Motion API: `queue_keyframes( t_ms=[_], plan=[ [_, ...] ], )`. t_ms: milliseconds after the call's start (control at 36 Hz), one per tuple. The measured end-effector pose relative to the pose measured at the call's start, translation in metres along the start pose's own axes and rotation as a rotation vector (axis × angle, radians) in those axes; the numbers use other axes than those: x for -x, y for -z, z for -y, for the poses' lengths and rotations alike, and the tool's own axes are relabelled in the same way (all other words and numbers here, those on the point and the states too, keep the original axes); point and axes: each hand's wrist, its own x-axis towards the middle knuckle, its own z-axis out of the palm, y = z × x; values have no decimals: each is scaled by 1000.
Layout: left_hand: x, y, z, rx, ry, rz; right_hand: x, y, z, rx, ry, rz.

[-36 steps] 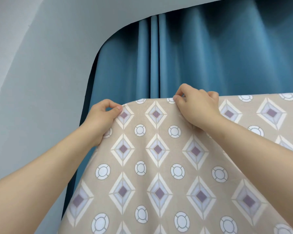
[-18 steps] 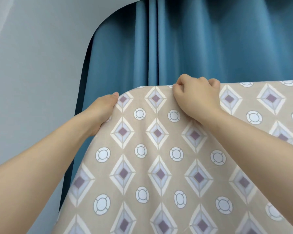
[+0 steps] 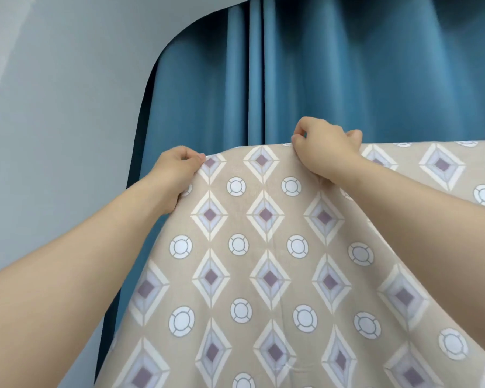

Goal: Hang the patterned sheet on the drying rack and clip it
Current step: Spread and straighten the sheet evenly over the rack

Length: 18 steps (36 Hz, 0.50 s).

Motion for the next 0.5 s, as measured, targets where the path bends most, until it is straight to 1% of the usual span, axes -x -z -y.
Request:
queue_keyframes(
  t_ms=[56, 83, 111, 194, 278, 389, 500],
  plan=[
    [12, 6, 2, 56, 162, 205, 0, 2, 1, 72, -17, 48],
    [16, 10, 5, 89, 221, 275, 0, 5, 1, 99, -28, 61],
    [19, 12, 7, 117, 242, 306, 0, 9, 2, 116, -39, 64],
    [20, 13, 15, 158, 167, 285, 2, 15, 5, 131, -45, 33],
    [22, 10, 23, 78, 36, 229, 17, 5, 10, 103, -13, 18],
    [26, 15, 38, 149, 86, 236, 44, -14, 5, 126, 86, -28],
    [37, 20, 54, 152, 121, 253, 67, -26, -3, 55, 126, -66]
  ],
)
